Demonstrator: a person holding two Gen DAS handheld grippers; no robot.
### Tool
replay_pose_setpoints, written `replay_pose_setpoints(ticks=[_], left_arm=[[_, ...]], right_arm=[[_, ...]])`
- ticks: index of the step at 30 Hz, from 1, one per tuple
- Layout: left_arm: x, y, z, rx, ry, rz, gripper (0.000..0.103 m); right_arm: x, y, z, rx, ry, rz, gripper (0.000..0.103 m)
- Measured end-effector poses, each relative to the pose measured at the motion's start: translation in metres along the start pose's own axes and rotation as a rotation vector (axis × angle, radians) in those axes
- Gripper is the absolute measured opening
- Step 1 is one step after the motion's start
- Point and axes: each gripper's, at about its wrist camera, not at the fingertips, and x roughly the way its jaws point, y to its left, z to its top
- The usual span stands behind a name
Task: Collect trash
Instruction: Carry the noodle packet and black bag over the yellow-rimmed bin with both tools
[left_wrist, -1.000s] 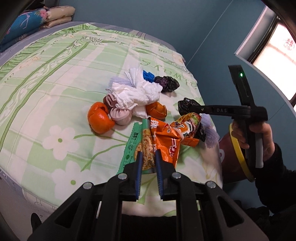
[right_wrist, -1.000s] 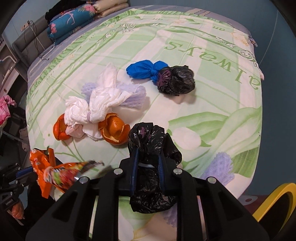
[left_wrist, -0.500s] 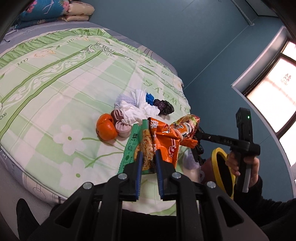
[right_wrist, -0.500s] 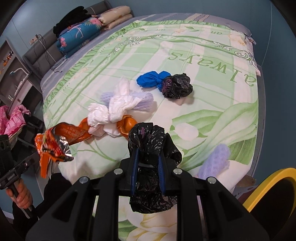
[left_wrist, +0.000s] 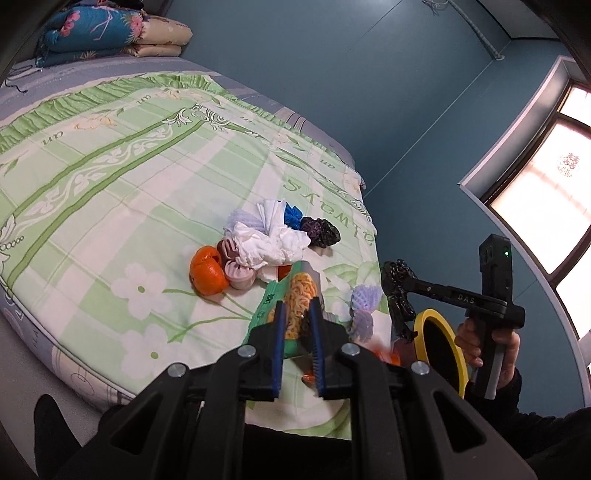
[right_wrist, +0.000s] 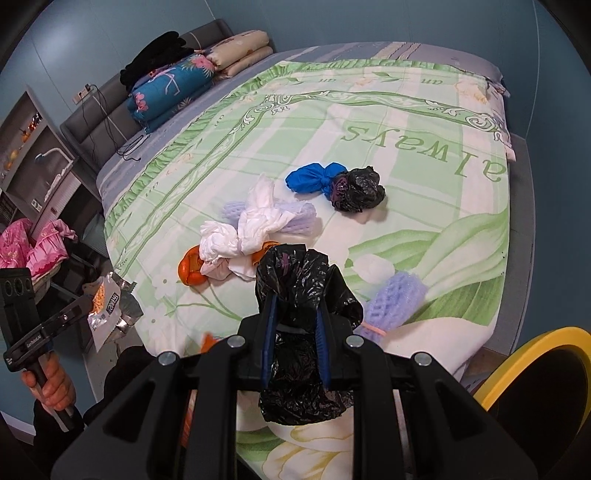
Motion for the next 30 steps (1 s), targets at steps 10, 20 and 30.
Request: replay_pose_setpoints(ticks=[10, 20, 30], left_arm=[[-0.003, -0.015, 0.002, 0.021, -0.014, -0.015, 0.012], [0.001, -0.045, 0.006, 0.065, -0.002, -0.039, 0.012], [0.012, -0.099, 0.005, 0.153, 0.015, -0.108, 0.012]], right_arm=[[-0.025, -0.005, -0.001, 0.014, -0.051, 0.039, 0.018], [-0.061, -0.014, 0.002, 0.036, -0.118, 0.076, 0.018], [-0.119, -0.033, -0.007, 0.069, -0.234, 0.096, 0.018]])
